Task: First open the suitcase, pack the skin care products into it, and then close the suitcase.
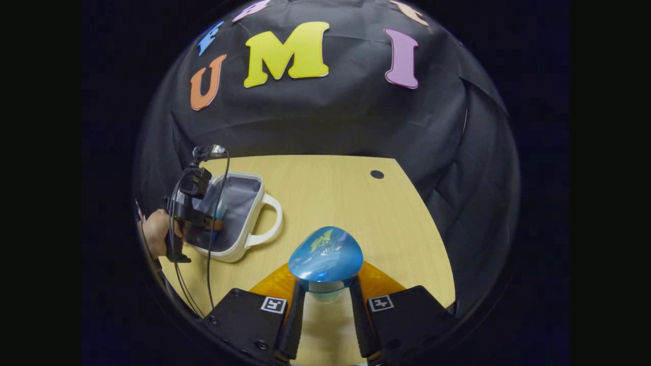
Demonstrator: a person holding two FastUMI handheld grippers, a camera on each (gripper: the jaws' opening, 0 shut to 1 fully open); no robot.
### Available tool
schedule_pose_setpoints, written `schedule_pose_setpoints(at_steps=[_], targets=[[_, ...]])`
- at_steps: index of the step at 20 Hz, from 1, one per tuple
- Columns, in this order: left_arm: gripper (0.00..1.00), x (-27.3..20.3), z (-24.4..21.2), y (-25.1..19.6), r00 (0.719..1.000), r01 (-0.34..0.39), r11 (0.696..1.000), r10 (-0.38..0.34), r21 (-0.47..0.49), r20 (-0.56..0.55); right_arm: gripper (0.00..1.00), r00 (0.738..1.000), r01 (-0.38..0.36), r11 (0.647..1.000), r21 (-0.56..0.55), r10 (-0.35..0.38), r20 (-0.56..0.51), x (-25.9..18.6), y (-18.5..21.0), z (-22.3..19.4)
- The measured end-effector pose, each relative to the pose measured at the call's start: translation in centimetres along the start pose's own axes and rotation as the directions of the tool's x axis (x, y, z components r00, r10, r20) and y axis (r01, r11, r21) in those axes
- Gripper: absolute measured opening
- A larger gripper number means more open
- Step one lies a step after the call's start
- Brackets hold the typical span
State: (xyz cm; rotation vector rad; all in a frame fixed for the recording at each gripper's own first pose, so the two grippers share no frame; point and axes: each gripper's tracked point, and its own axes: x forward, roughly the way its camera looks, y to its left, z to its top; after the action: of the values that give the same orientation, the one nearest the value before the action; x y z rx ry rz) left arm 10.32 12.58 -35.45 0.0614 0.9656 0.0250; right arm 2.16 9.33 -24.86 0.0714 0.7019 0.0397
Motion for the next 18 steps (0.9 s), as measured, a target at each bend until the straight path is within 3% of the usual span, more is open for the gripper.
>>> schedule_pose_setpoints(at_steps=[1,2,3,6,9,13,18], targets=[[0.44,-0.2,0.2,-0.6,1.000,0.020,1.000,-0.020,-0.006,0.010,0.41,1.000,-0.005,1.000,-0.008,0.005,0.000,0.3,0.4,0.3],[0.41,-1.0,0.5,-1.2,0.998,0.048,0.999,-0.048,-0.016,0.030,0.41,1.000,-0.011,1.000,-0.014,0.011,0.000,0.5,0.8,0.6],[0.45,-1.8,1.0,-1.7,0.996,0.065,0.998,-0.064,-0.018,0.055,0.41,1.000,-0.019,1.000,-0.016,0.019,0.003,0.7,1.4,1.1],[0.84,-5.5,2.9,-2.0,0.985,0.076,0.997,-0.076,0.007,0.153,0.41,0.998,-0.051,0.998,-0.039,0.052,0.018,1.3,3.5,3.0],[0.90,-10.9,5.4,-0.5,0.952,0.063,0.998,-0.068,0.028,0.299,0.41,0.994,-0.095,0.993,-0.077,0.098,0.042,2.2,6.5,4.9],[0.94,-19.4,8.7,3.0,0.865,0.022,0.998,-0.052,0.065,0.499,0.41,0.984,-0.168,0.982,-0.086,0.172,0.046,3.9,12.2,6.7],[0.95,-29.5,10.2,5.0,0.722,0.105,0.993,-0.116,0.057,0.682,0.41,0.971,-0.240,0.968,-0.078,0.239,-0.025,7.4,19.8,5.5]])
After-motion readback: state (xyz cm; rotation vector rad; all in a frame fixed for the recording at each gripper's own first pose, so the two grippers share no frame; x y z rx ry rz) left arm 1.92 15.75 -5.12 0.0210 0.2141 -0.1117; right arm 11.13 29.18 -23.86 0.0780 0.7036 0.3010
